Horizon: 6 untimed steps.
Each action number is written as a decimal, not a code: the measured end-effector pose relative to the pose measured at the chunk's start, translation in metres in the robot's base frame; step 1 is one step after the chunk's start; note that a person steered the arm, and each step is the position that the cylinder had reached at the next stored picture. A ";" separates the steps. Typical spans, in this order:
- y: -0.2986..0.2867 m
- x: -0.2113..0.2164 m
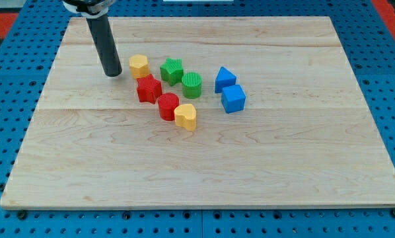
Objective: Separate the yellow hexagon from the green star
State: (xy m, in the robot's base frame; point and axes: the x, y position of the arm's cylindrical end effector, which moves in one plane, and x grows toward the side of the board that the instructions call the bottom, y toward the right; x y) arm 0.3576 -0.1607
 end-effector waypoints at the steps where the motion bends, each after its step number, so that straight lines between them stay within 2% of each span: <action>1: 0.053 0.001; 2: 0.092 0.000; 3: 0.075 0.002; 4: 0.083 0.002; 5: 0.116 -0.008; 6: 0.106 -0.015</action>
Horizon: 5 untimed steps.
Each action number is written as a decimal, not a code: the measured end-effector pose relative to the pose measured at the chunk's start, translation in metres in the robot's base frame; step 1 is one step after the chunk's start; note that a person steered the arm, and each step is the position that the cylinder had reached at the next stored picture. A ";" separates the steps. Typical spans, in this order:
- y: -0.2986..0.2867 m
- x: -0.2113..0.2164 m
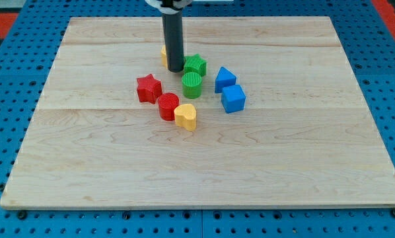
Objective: Separate the yellow hexagon from the green star
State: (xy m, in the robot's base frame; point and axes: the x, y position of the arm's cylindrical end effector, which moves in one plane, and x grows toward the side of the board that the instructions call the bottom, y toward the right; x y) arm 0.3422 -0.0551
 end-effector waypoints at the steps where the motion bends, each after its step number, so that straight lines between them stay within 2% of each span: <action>1: 0.017 -0.033; 2: 0.019 -0.049; 3: 0.060 -0.068; 4: 0.005 -0.086; 5: -0.029 -0.057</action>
